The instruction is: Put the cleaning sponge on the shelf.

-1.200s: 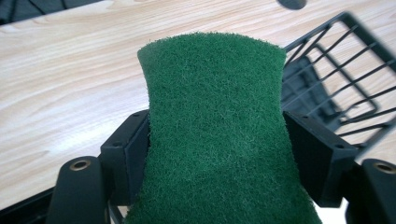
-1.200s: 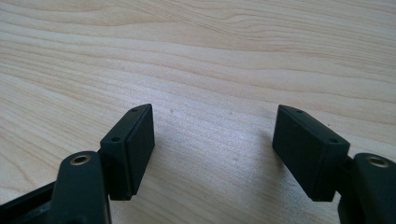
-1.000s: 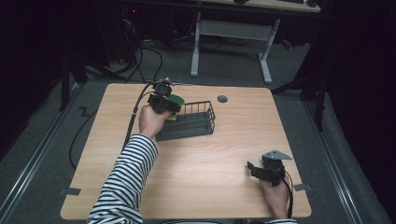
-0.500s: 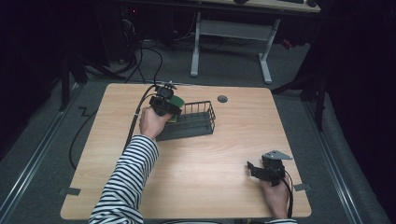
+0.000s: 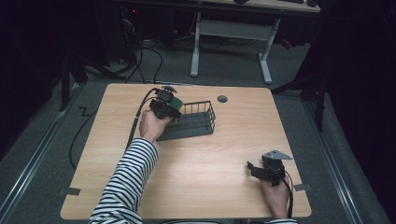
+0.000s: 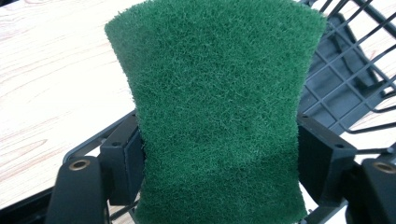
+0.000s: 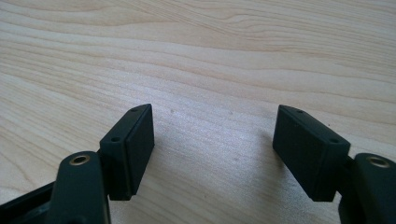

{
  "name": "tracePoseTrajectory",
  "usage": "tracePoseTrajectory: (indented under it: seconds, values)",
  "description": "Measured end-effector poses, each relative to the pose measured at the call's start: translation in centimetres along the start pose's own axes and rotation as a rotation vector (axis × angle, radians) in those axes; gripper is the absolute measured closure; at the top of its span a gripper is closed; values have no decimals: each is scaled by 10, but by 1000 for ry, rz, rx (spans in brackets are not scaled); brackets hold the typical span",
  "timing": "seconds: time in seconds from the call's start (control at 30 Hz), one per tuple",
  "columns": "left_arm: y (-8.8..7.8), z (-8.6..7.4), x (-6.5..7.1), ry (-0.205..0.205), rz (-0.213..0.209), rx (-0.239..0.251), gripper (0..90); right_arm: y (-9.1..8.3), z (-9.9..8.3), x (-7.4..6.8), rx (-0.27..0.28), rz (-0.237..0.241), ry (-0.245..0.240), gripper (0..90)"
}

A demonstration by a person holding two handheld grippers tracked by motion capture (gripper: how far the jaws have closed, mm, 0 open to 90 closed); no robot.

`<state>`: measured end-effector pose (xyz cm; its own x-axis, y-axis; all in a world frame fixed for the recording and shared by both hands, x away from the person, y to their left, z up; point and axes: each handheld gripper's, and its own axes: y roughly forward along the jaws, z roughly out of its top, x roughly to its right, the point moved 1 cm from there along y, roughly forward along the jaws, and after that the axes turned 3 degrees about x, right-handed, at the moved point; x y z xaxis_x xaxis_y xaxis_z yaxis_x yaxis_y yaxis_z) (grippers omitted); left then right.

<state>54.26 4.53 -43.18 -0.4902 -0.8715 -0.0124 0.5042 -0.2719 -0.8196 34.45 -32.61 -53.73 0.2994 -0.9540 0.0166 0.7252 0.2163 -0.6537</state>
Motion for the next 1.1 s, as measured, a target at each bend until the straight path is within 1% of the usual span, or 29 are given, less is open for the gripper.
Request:
tracePoseTrajectory:
  seconds: [0.23, 0.3, 0.4, 0.5, 0.6, 0.77, 0.9, 1.0, 1.1]
  values:
    - [3, 0, 3, 12, 29, -3, 284, 0, 0, 0, 0, 0, 0, 294]
    - [3, -1, 4, 22, 36, -6, 284, 0, 0, 0, 0, 0, 0, 294]
    - [2, -1, 4, 19, 30, -5, 284, 0, 0, 0, 0, 0, -1, 293]
    - [2, -4, 3, 15, 27, 6, 284, 0, 0, 0, 0, 0, -1, 294]
    - [1, -5, 3, 23, 37, 8, 284, 0, 0, 0, 0, 0, -1, 294]
    - [1, -6, 2, 30, 37, 9, 285, 0, 0, 0, 0, 0, -1, 294]
    - [2, -7, 2, 50, 44, -3, 285, 0, 0, 0, 0, 0, -1, 293]
    - [4, -9, 0, 49, 40, -16, 284, 0, 0, 0, 0, 0, -1, 294]
    - [5, -12, -2, 44, 32, -19, 283, 0, 0, 0, 0, 0, -2, 293]
